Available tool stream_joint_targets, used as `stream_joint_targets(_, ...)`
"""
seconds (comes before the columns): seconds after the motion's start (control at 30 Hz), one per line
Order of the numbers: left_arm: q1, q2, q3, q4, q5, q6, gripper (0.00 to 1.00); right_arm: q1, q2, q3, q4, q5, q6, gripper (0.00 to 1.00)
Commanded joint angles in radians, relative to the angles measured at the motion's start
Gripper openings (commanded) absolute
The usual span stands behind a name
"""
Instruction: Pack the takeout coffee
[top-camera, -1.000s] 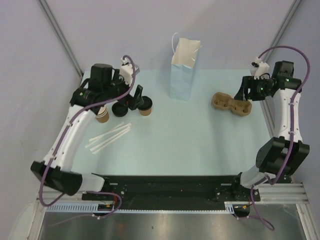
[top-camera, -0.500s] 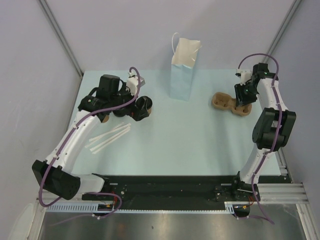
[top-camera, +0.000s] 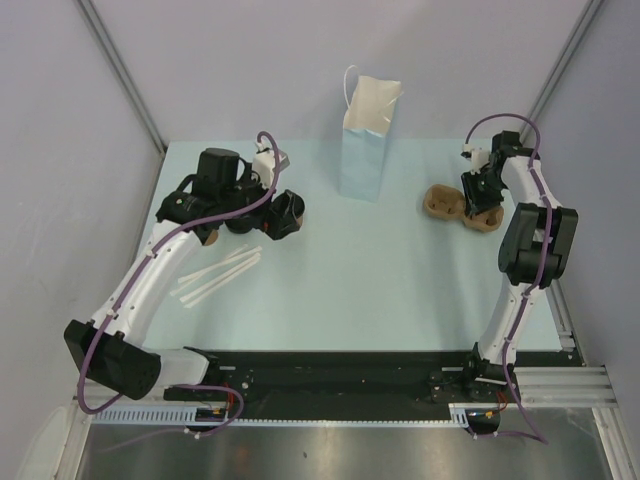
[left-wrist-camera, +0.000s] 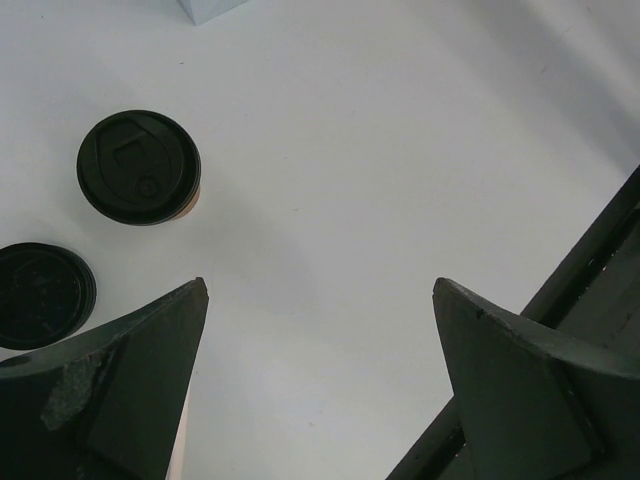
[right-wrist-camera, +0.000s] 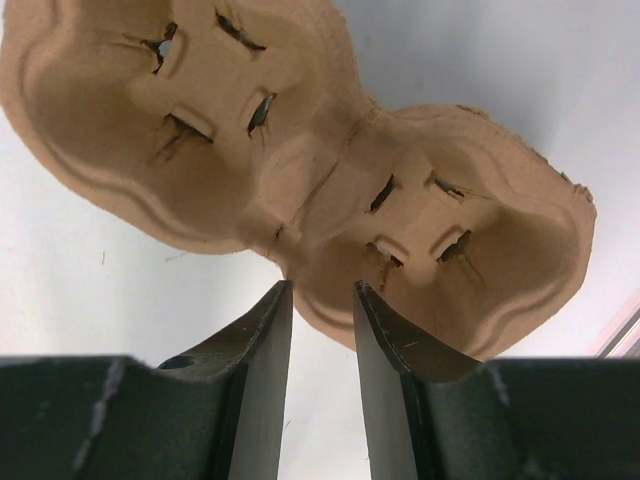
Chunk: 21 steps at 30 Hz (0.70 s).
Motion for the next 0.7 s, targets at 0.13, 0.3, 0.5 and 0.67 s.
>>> stream_joint_targets(0.13,-0.006,-0.003,-0.008,0.024,0.018,-0.007,0.99,0.009,0.038,0.063,0.021,0.003,0.012,0.35)
stream_joint_targets(0.3,-0.004,0.002,-0.008,0.024,0.017,-0.007,1.0,0.012,0.038,0.06,0.015,-0.014,0.018,0.35)
stream_joint_targets(0.5,-0.006,0.01,0.002,0.027,0.021,-0.012,0.99,0.011,0.03,0.06,-0.004,-0.04,0.018,0.35)
stream_joint_targets(0.67,-0.006,0.017,-0.003,0.024,0.024,-0.012,0.99,0.006,0.03,0.071,-0.019,-0.062,0.018,0.35)
